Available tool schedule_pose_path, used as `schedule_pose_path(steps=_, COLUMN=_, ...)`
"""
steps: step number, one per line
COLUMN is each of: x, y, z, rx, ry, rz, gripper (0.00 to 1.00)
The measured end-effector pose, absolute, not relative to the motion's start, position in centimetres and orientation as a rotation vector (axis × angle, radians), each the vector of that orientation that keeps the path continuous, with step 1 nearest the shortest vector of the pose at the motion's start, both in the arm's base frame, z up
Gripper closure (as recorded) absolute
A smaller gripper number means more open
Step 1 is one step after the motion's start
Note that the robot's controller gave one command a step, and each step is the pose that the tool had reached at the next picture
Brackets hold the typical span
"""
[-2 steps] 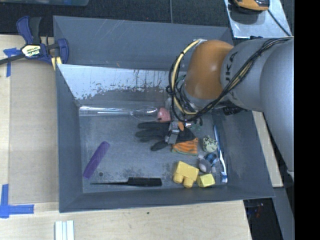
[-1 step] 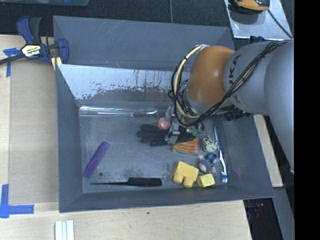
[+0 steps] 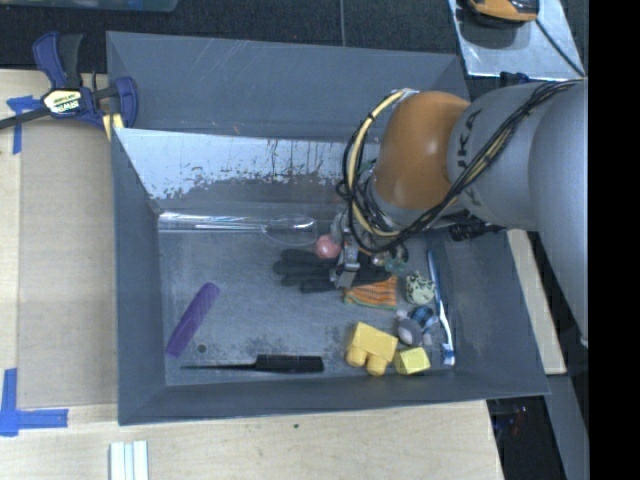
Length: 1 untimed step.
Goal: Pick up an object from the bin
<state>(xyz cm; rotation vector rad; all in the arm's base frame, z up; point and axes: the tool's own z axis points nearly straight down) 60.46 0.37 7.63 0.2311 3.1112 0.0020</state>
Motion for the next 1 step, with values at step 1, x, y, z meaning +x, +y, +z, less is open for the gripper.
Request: schedule_pose_path(steps=1, x=60.30, y=0.31, z=10.62, rx=0.231, ry=3.116, rz=0.001, gripper=1.00)
